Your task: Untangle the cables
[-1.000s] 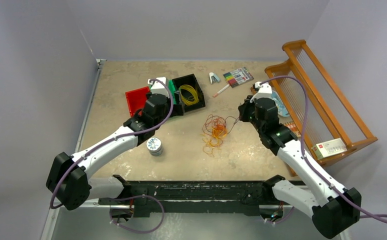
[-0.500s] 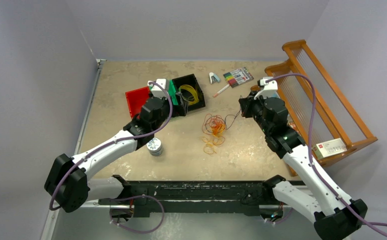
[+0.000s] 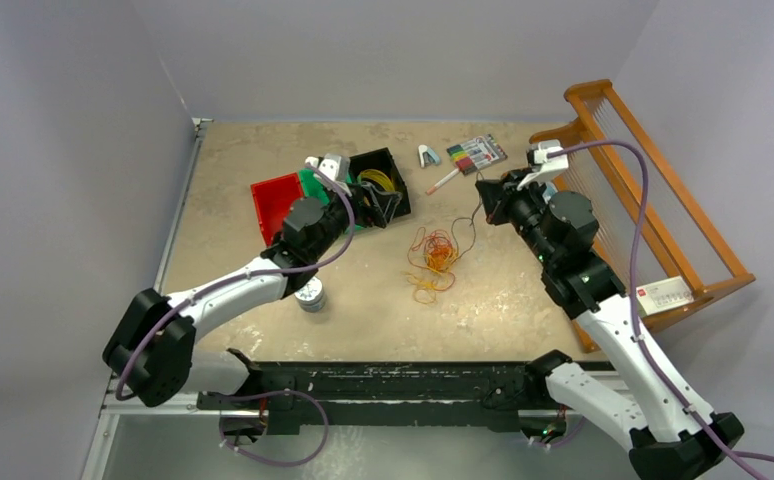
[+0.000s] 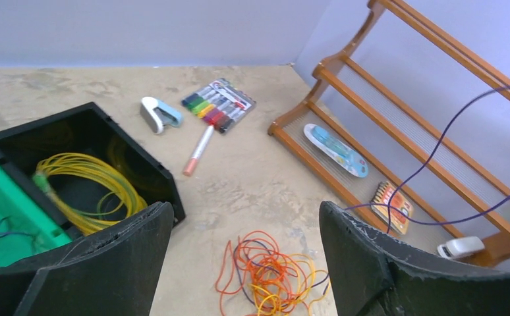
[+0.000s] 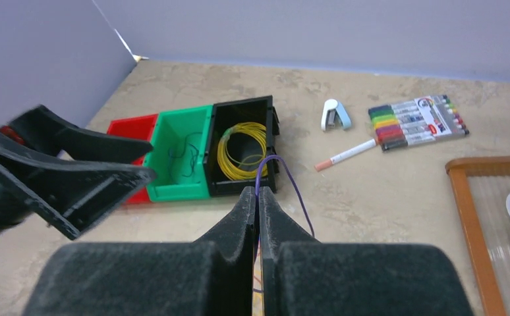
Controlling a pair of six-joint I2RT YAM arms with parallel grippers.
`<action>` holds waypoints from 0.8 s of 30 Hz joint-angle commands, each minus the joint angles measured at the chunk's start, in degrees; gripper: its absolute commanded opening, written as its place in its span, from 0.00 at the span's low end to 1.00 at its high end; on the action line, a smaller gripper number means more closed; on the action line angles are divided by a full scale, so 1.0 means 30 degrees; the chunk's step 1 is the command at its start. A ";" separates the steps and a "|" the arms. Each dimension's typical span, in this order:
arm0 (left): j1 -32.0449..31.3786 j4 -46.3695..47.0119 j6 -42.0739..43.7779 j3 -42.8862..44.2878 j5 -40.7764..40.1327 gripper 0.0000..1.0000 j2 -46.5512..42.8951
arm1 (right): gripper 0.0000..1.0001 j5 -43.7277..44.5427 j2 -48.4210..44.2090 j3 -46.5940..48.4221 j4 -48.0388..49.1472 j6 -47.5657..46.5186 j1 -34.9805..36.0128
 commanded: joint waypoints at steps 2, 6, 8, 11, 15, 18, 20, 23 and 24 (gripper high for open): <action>-0.0476 0.3932 0.0516 0.0532 0.2535 0.79 0.1375 | 0.00 -0.1255 0.0104 0.1664 0.1258 -0.0342 -0.0041; -0.1259 0.5763 0.1326 0.0361 0.2718 0.78 0.2174 | 0.00 -0.1559 0.0229 0.1753 0.1602 -0.0432 -0.0058; -0.1702 0.6620 0.1846 0.0259 0.2680 0.78 0.2528 | 0.00 -0.1627 0.0341 0.1844 0.1715 -0.0456 -0.0068; -0.2385 0.8179 0.2570 0.0027 0.2714 0.78 0.3269 | 0.00 -0.1630 0.0600 0.2075 0.1775 -0.0441 -0.0040; -0.2836 1.0189 0.3335 -0.0268 0.2952 0.83 0.4262 | 0.00 -0.1836 0.0848 0.2423 0.1991 -0.0441 -0.0057; -0.3012 1.1245 0.3799 -0.0484 0.3322 0.85 0.4931 | 0.00 -0.1977 0.0924 0.2538 0.2167 -0.0324 -0.0041; -0.3078 1.1716 0.4091 -0.0602 0.3770 0.85 0.5430 | 0.00 -0.1967 0.0915 0.2571 0.2314 -0.0154 -0.0043; -0.3217 1.1884 0.4379 -0.0685 0.4449 0.86 0.6130 | 0.00 -0.1827 0.0880 0.2572 0.2571 0.0135 -0.0040; -0.3273 1.1989 0.4506 -0.0747 0.4737 0.86 0.6342 | 0.00 -0.1782 0.0875 0.2572 0.2641 0.0207 -0.0039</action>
